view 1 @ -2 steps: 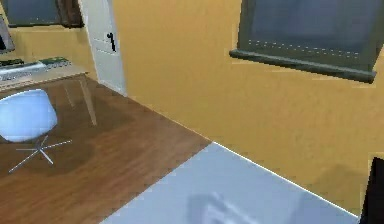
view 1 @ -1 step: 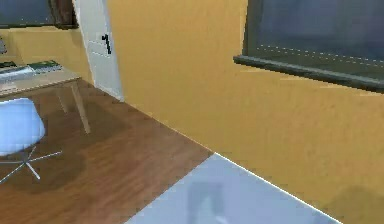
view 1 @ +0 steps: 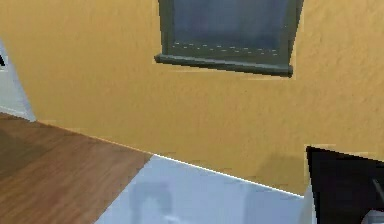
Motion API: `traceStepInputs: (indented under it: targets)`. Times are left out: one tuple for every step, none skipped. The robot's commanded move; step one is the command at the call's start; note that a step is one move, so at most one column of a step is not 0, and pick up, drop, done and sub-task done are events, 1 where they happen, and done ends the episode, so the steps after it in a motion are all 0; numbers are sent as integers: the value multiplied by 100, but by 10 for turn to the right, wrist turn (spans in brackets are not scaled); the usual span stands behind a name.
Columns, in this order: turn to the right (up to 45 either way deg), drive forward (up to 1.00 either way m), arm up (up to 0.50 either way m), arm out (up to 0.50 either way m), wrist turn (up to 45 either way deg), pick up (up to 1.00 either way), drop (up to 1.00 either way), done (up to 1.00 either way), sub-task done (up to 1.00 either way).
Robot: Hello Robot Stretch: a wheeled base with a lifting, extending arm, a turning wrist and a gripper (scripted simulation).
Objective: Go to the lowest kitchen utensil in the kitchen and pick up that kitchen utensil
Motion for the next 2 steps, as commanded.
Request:
traceStepInputs:
  targets:
    - [0,35,0,0,0,0,0,0,0]
    - [0,0,50,0,0,0,0,0,0]
